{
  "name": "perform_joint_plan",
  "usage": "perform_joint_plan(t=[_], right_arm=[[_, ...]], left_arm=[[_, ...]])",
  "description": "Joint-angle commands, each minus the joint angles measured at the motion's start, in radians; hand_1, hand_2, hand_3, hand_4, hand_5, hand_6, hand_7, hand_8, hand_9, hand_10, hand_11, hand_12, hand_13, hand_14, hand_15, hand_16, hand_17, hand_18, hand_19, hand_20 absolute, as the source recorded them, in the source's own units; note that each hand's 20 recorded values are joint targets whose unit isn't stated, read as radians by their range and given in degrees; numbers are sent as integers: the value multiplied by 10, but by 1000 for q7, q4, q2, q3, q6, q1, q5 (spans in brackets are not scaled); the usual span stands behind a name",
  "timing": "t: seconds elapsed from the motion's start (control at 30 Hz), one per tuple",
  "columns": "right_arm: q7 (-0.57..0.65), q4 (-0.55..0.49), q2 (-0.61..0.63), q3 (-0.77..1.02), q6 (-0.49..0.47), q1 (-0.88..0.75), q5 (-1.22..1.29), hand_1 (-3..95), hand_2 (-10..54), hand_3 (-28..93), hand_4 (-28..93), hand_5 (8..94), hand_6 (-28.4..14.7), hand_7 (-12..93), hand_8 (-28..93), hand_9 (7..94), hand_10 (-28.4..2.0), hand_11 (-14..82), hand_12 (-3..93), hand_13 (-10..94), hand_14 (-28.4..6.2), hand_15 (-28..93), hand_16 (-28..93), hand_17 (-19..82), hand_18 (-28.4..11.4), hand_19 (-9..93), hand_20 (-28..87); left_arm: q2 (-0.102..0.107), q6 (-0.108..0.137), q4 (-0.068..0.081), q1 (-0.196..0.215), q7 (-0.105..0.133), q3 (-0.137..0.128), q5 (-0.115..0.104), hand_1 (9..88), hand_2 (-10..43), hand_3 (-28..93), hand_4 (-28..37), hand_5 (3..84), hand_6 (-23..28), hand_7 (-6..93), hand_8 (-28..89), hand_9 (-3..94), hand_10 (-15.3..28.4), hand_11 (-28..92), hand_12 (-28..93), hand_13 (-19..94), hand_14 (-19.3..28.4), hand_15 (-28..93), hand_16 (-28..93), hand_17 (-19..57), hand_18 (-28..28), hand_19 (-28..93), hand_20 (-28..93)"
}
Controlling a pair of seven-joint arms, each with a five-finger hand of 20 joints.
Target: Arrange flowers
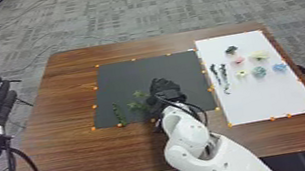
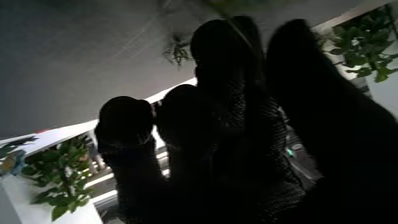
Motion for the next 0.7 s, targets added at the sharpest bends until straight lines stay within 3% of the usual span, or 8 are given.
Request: perform_joint_plan(t=[0.03,0.07,0.2,0.37,0.53,0.7], right_arm=[[-12,-49,-2,2,-4,-11,-4,420,-95,743,-218,643,-80,326,-1,699,-190,426,297,775,-93,724,361,451,-279,932,395],[-16,-52,-3,4,-10,-10,-1,412,-95,748,-218,639,-83,333,-74,696,-191,430,291,775,-93,726,358,451,-278,932,395],[-12,-78,4,22,-22,-21,1,396,-95,736,-220,605,-95,309,-98,673,-197,445,297,771,-97,731,362,452,-280,932,400],[-20,-139,64,46,34,-56,-15,323,-85,729,-193,516,-129,306,-93,605,-238,443,282,757,-112,752,361,451,-283,932,411],[-24,-229,126,90,5,-120,28,279,35,728,-189,496,-143,304,-97,610,-255,319,215,751,-122,753,330,442,-284,932,408],[-15,-273,122,137,-125,-161,110,260,114,729,-178,555,-140,369,-109,734,-243,235,189,817,-98,711,292,480,-284,932,413]], left_arm=[[-4,9,-3,3,-6,-4,-2,223,173,674,-283,349,67,47,-66,302,112,78,98,188,97,134,-42,-31,53,135,81],[-3,11,-2,0,-5,-2,-3,224,172,674,-283,349,67,47,-66,302,112,78,97,188,97,134,-42,-31,53,135,81],[-6,5,-1,-2,-5,0,-3,223,171,676,-283,349,68,47,-65,302,111,78,98,189,99,135,-40,-30,53,134,81],[-17,4,-11,27,5,-27,-2,223,169,677,-283,350,68,47,-66,302,111,77,99,189,100,136,-39,-30,53,132,81],[-28,1,-22,59,26,-51,-11,224,169,678,-283,350,69,47,-65,302,111,75,99,189,100,135,-39,-29,54,129,81],[-41,7,-37,98,33,-86,-11,224,169,677,-283,350,68,48,-65,302,111,74,98,190,100,133,-39,-29,54,129,83]])
